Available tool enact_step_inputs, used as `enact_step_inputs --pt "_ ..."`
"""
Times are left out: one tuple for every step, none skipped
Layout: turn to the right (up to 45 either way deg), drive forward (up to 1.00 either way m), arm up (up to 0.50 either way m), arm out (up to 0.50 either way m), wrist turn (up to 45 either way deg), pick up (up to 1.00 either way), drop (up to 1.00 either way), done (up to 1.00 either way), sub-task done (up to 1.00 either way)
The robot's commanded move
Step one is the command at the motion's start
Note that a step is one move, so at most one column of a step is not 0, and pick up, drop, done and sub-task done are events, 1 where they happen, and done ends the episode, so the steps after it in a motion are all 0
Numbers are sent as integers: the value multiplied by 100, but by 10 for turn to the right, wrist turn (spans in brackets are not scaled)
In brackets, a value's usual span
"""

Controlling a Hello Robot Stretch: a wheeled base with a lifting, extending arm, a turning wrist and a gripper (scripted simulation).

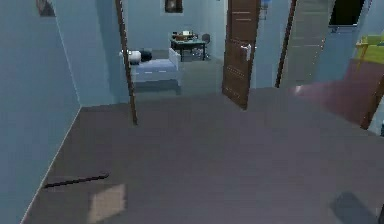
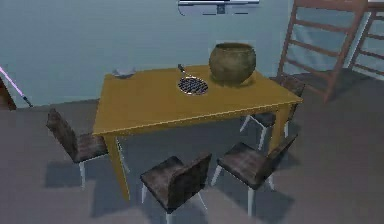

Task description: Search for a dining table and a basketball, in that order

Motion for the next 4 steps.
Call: enact_step_inputs --pt "0 100 0 0 0 0 0 0 0" --pt "0 100 0 0 0 0 0 0 0" --pt "0 100 0 0 0 0 0 0 0" --pt "30 0 0 0 0 0 0 0 0"
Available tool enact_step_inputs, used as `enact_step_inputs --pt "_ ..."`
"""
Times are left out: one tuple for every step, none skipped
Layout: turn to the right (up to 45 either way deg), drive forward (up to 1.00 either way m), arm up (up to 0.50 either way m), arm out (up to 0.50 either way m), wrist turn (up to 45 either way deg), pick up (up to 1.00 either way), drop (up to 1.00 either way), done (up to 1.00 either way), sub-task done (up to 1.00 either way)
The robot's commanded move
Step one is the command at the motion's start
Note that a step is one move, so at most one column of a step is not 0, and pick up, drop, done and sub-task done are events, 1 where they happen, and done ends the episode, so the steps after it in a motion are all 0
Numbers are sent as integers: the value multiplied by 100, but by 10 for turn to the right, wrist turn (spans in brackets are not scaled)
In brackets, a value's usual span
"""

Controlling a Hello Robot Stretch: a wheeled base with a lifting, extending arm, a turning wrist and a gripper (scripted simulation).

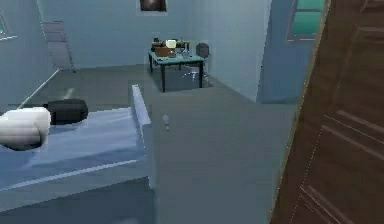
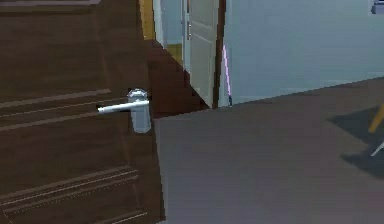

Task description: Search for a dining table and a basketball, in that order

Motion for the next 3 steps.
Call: enact_step_inputs --pt "0 100 0 0 0 0 0 0 0" --pt "0 100 0 0 0 0 0 0 0" --pt "30 0 0 0 0 0 0 0 0"
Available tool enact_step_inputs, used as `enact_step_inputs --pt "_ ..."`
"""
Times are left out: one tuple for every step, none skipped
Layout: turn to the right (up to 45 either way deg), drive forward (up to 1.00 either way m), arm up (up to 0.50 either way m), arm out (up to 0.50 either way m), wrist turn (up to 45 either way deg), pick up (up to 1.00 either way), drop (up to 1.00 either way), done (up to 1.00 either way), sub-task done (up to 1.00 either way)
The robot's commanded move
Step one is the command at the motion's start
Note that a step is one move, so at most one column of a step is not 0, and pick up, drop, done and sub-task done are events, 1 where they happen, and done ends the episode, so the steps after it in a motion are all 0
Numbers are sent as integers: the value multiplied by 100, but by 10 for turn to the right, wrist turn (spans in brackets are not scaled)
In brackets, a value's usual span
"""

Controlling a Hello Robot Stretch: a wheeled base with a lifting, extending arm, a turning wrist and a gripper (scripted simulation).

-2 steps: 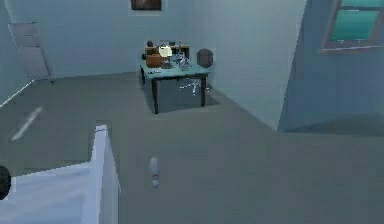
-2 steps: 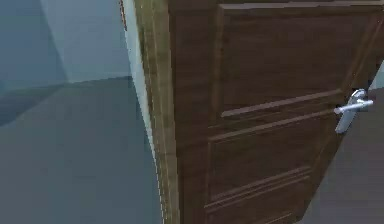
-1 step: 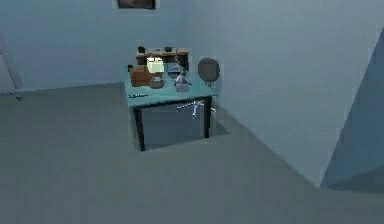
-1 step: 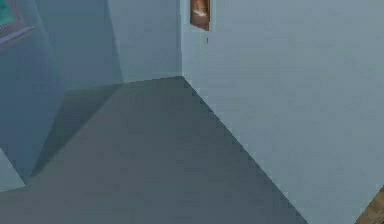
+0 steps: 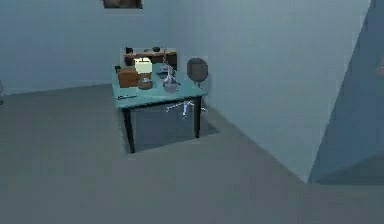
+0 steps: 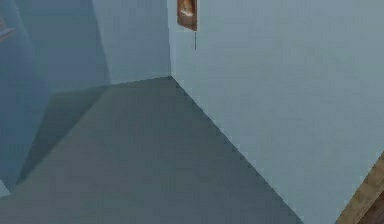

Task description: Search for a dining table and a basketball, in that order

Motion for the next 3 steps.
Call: enact_step_inputs --pt "0 70 0 0 0 0 0 0 0" --pt "450 0 0 0 0 0 0 0 0" --pt "60 0 0 0 0 0 0 0 0"
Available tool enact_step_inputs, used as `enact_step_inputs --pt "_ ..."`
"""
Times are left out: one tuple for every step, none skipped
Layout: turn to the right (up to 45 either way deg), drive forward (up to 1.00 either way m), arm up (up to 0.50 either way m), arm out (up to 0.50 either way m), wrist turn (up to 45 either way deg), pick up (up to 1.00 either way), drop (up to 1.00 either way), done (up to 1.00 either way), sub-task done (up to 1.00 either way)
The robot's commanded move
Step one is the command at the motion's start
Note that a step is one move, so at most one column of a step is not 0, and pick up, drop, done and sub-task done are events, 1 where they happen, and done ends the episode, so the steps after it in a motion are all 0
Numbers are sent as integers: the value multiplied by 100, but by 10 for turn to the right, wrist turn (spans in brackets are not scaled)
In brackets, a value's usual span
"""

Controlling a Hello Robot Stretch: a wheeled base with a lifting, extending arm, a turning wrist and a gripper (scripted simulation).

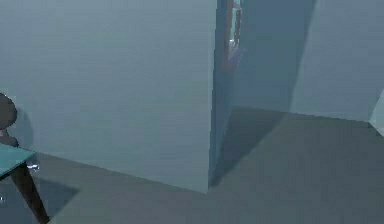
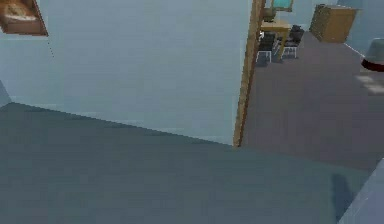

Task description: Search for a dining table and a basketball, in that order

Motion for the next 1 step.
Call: enact_step_inputs --pt "0 15 0 0 0 0 0 0 0"
